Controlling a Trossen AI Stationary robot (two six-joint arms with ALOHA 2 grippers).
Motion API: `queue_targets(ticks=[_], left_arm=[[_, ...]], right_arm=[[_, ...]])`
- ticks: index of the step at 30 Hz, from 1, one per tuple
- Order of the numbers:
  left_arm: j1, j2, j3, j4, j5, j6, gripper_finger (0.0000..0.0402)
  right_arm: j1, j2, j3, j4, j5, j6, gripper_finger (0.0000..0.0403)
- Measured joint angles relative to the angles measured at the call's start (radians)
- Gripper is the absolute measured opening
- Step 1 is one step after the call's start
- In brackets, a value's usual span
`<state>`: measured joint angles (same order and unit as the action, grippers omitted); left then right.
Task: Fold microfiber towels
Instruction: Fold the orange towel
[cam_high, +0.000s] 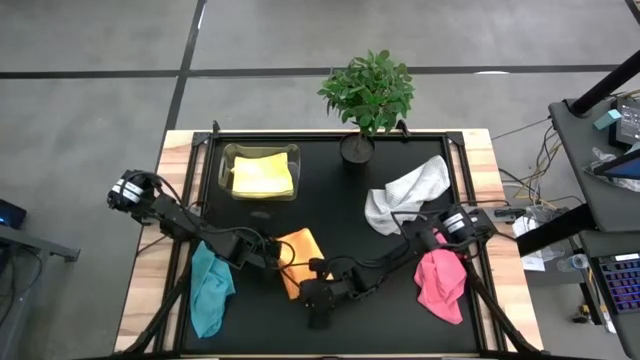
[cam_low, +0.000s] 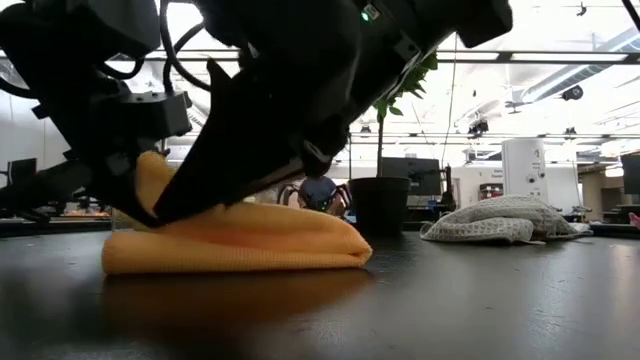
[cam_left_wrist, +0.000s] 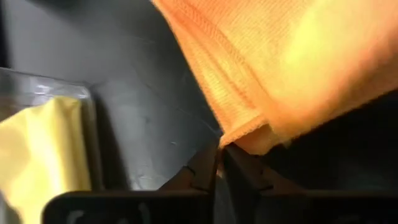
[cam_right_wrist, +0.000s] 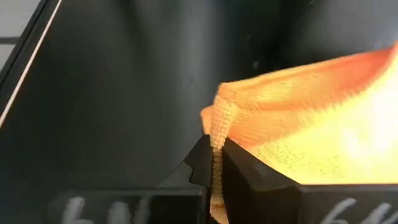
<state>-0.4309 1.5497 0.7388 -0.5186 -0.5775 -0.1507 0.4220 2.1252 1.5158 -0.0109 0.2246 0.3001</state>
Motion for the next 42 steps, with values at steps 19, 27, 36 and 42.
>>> queue_targets(ticks=[19,27,36,42], left_arm=[[0.000,-0.028,-0.020,-0.015,0.018,-0.103,0.0154],[0.000,-0.025,-0.026,-0.011,0.016,-0.138,0.0154],[0.000,-0.025,-0.026,-0.007,0.013,-0.183,0.0154],[0.000,-0.025,-0.026,0.012,0.012,-0.184,0.0154]], right_arm=[[-0.021,-0.003,0.000,0.002,-0.031,-0.032,0.0013],[-0.031,-0.004,0.000,0.001,-0.042,0.032,0.0053],[-0.032,-0.048,0.000,-0.062,-0.157,-0.004,0.0171],[-0.033,-0.124,0.000,-0.175,-0.156,-0.070,0.0213]])
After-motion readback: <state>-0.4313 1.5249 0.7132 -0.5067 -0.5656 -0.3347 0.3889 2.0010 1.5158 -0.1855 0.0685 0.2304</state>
